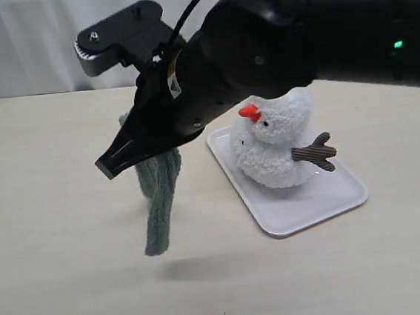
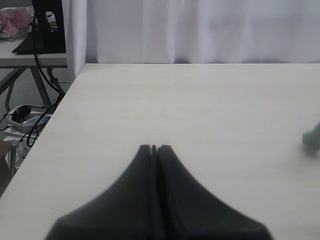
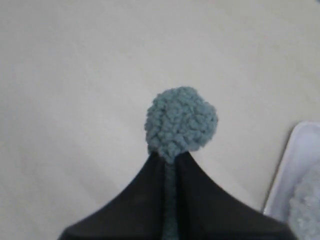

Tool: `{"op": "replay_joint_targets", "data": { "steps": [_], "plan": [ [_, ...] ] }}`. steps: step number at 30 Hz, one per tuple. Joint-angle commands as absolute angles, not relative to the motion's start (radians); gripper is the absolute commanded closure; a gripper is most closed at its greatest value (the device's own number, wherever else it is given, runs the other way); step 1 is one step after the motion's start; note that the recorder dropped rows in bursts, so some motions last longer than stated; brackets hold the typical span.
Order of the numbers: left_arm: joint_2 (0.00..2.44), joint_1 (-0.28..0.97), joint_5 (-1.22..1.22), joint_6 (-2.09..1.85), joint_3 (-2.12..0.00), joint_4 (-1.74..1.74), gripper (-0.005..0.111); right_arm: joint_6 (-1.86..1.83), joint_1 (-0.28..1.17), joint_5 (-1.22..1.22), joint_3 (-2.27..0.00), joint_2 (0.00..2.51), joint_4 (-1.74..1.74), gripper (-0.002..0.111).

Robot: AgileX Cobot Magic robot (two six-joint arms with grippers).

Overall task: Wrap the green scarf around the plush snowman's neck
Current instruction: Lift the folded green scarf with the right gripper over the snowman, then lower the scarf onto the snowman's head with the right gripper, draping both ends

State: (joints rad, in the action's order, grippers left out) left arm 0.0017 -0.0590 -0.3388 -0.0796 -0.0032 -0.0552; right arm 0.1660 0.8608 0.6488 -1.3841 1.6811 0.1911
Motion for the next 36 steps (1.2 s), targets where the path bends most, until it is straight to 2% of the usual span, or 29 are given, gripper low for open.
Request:
{"op": "replay_joint_targets", "data": {
  "steps": [1,5,7,15,36],
  "plan": [
    [0.000,-0.064,-0.323,-0.077,0.000,-0.054,0.107,0.189,0.872,0.699,-1.383,1.568,0.306,0.104],
    [0.000,-0.064,-0.323,-0.077,0.000,-0.054,0.107,0.530,0.863,0.852,-1.383,1.544,0.736,0.104],
    [0.000,-0.064,-0.323,-0.077,0.000,-0.054,0.107,0.660,0.829,0.898,-1.383,1.553,0.839,0.104],
    [0.000,-0.064,-0.323,-0.077,0.000,-0.054,0.107,0.677,0.682,0.771,-1.383,1.605,0.817,0.104],
    [0.000,-0.064,-0.323,-0.077,0.000,-0.054,0.107,0.677,0.473,0.832,-1.314,1.748,0.782,0.104]
  ]
}}
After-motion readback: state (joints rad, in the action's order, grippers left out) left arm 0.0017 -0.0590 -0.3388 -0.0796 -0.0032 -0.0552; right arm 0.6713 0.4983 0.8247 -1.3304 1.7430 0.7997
